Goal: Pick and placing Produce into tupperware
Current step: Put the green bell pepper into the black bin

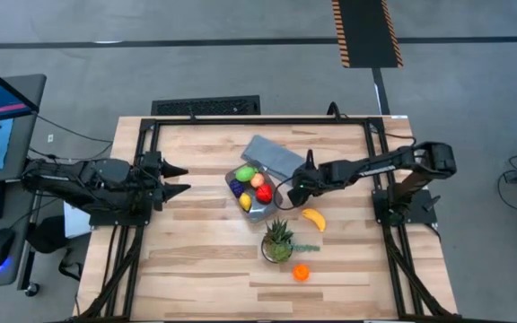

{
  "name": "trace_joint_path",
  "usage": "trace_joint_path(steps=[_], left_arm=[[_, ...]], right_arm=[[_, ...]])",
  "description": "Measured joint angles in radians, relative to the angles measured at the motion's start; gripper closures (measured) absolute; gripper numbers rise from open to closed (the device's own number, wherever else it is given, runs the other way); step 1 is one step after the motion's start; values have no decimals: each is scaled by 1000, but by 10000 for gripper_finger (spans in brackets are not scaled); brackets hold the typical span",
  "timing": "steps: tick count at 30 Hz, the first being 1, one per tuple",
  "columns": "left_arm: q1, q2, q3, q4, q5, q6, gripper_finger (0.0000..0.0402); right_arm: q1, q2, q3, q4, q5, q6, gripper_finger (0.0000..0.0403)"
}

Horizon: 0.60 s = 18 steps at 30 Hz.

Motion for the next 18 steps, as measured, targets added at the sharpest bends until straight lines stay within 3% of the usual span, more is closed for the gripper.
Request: trace_joint_path(steps=[18], left_arm=[[0,0,0,1,-3,-3,132]], right_arm=[[-17,52,0,28,4,-15,101]])
